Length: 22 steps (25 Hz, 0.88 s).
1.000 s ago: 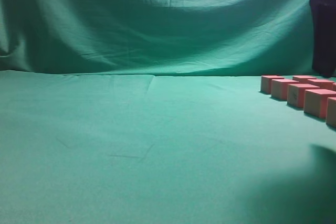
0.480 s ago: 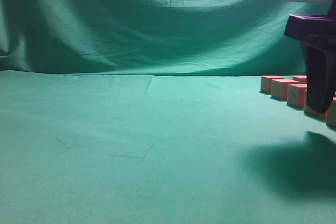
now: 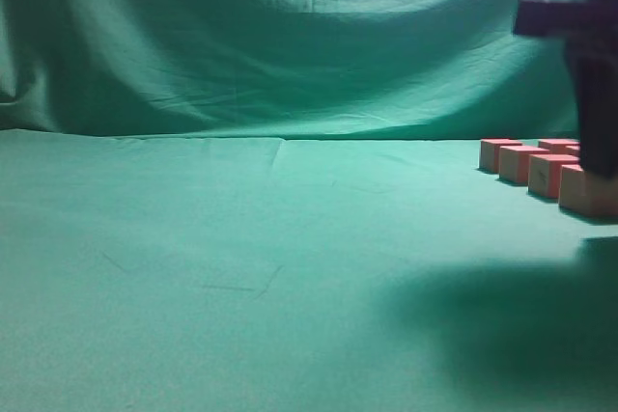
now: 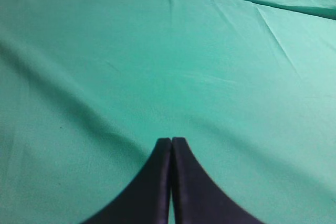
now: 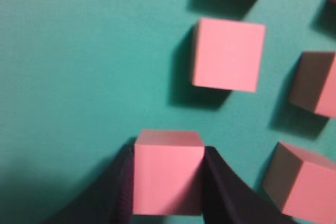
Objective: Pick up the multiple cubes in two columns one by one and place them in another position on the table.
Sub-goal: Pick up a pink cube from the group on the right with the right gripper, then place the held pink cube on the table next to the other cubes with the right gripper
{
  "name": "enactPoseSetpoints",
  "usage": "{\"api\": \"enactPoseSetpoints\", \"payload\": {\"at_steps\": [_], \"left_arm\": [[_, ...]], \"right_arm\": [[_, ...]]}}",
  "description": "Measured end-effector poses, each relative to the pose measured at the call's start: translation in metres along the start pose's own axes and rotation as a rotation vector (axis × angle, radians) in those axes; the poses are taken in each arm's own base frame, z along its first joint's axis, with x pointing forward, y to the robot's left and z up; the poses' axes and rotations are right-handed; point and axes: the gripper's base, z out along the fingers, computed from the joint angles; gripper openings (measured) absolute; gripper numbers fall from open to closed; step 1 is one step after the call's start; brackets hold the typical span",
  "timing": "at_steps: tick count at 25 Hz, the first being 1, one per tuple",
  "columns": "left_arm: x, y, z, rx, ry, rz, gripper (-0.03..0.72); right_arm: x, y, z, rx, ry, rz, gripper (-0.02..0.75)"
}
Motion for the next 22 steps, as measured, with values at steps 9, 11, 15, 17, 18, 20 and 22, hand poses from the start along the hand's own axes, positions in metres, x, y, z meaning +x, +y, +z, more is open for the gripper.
{"api": "enactPoseSetpoints", "payload": {"at_steps": [9, 11, 15, 17, 18, 20, 22], "left_arm": [[0.000, 0.000, 0.000, 0.000, 0.000, 0.000, 0.000], [0.000, 0.000, 0.000, 0.000, 0.000, 0.000, 0.000], [0.000, 0.000, 0.000, 0.000, 0.000, 0.000, 0.000], [0.000, 0.000, 0.000, 0.000, 0.000, 0.000, 0.000], [0.000, 0.000, 0.000, 0.000, 0.000, 0.000, 0.000], [0.000, 0.000, 0.000, 0.000, 0.000, 0.000, 0.000], [0.000, 0.000, 0.000, 0.000, 0.000, 0.000, 0.000]], "right_arm": [[-0.065, 0.040, -0.070, -0.033, -0.174, -0.255, 0.263], [-0.080, 0.043, -0.075, -0.030, -0.173, -0.275, 0.263], [-0.107, 0.051, -0.067, -0.021, -0.100, -0.388, 0.263], [-0.117, 0.054, -0.060, -0.027, -0.083, -0.443, 0.263], [-0.123, 0.056, -0.055, -0.031, -0.077, -0.465, 0.263], [-0.131, 0.060, -0.046, -0.044, -0.069, -0.494, 0.263], [-0.138, 0.064, -0.034, -0.055, -0.057, -0.503, 0.263]]}}
